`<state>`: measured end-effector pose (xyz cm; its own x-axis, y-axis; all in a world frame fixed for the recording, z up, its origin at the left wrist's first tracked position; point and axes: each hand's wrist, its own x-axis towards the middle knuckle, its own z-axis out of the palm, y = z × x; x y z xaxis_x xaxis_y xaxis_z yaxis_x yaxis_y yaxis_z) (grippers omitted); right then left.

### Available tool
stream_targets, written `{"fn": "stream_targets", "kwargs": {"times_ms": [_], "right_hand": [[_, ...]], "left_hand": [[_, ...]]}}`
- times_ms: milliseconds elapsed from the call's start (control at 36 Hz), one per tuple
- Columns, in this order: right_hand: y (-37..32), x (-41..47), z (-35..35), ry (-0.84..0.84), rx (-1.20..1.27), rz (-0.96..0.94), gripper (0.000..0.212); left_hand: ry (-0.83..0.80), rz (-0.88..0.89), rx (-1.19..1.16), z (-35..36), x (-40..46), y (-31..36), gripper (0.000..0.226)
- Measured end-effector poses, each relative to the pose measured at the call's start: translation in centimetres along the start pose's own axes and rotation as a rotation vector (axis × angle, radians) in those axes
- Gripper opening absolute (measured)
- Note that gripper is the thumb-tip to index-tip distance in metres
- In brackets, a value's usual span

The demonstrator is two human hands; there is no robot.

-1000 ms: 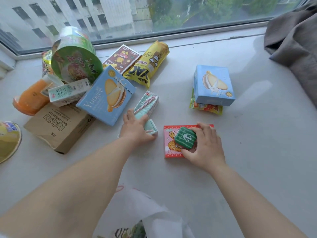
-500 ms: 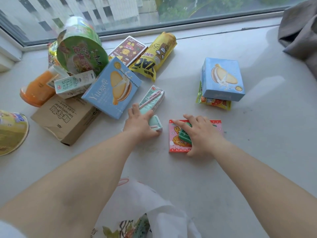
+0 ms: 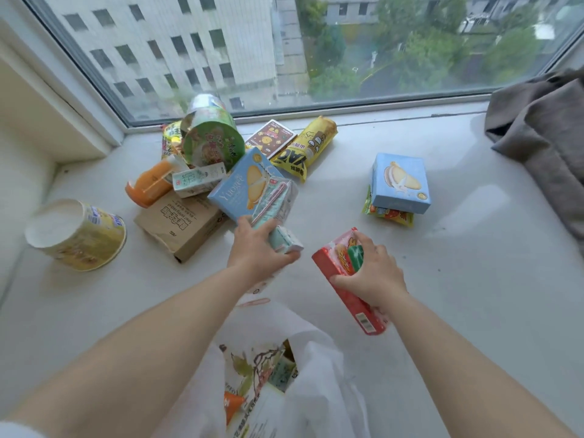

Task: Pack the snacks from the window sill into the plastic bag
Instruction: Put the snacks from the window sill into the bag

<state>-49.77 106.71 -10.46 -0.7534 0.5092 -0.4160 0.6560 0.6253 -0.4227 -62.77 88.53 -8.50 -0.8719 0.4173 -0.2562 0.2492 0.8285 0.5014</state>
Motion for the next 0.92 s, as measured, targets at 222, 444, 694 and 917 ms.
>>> {"fn": "stream_targets", "kwargs": {"times_ms": [222, 444, 694, 917], "right_hand": [[-2.5, -7.2, -3.0, 0.05, 0.105, -0.017, 0.102], [-3.1, -14.7, -5.3, 0.157, 0.12, -0.043, 0.104], [-3.6, -20.4, -4.2, 0.138, 0.249, -0.032, 0.103], [-7.3, -22.9, -2.0, 0.073, 0.335, -0.142, 0.104]], "left_hand": [[0.085, 0.054, -0.208, -6.4, -7.4, 2.7, 0.073], [-0.046, 0.045, -0.532, -6.3, -16.2, 4.0, 0.068], [-0.15, -0.087, -0.417, -3.2, -22.5, -0.6, 0.075], [-0.158, -0.017, 0.058, -4.4, -26.4, -7.0, 0.089]]}}
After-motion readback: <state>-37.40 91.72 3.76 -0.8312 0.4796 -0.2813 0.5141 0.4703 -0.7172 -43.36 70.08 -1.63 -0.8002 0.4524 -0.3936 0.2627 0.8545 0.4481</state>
